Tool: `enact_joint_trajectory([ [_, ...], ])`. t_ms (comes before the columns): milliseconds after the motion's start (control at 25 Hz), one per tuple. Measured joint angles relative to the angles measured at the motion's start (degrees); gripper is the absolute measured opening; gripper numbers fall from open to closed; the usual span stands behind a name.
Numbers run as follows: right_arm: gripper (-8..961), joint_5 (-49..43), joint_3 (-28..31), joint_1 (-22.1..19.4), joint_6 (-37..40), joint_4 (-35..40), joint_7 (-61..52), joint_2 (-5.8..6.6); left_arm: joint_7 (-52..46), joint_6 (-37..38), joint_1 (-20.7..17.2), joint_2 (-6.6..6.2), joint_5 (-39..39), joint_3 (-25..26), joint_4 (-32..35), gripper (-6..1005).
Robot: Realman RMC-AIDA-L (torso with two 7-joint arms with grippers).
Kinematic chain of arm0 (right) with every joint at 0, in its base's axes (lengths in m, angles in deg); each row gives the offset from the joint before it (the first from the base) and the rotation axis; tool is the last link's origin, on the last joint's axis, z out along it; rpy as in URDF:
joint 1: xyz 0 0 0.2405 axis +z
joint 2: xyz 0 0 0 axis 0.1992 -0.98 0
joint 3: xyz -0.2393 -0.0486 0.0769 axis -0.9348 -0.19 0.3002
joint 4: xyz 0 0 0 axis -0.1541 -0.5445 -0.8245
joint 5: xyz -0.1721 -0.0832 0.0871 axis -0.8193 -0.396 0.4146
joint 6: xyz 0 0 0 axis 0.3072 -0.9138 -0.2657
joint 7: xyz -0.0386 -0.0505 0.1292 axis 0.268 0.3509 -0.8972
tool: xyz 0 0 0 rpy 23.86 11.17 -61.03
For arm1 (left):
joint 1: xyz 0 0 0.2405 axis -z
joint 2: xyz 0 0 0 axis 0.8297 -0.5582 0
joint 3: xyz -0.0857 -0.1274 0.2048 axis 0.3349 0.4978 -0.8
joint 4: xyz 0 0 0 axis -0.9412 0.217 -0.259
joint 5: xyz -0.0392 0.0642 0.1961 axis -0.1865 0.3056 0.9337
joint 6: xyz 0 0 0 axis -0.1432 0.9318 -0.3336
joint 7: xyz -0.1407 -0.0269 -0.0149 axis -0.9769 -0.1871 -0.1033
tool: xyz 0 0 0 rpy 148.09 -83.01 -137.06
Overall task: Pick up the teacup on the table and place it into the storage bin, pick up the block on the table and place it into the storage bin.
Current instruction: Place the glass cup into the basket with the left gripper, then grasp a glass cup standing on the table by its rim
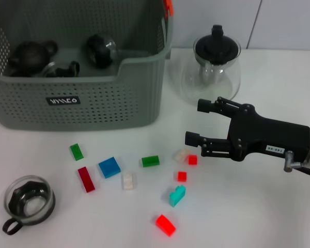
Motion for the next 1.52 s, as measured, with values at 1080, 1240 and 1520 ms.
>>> enact_joint_trajectory([
  [1080, 944, -0.35, 0.75, 0.74, -0.34, -0.29, -2.23, 0.51, 39.36, 58.25, -12.94, -15.34, -45.49, 29.57, -27.45, 769],
  [1240, 943, -0.85, 0.75, 1.08, -0.92, -0.29, -2.69, 0.48, 43.74, 58.16, -14.46, -13.83, -34.54, 24.38, -25.27, 905],
  [1520, 943, -0.9, 0.31, 1.35, -1.65, -0.29, -2.81, 0.36, 43.62, 56.77, -12.9, -11.36, -20.32, 22.22, -21.74, 903],
])
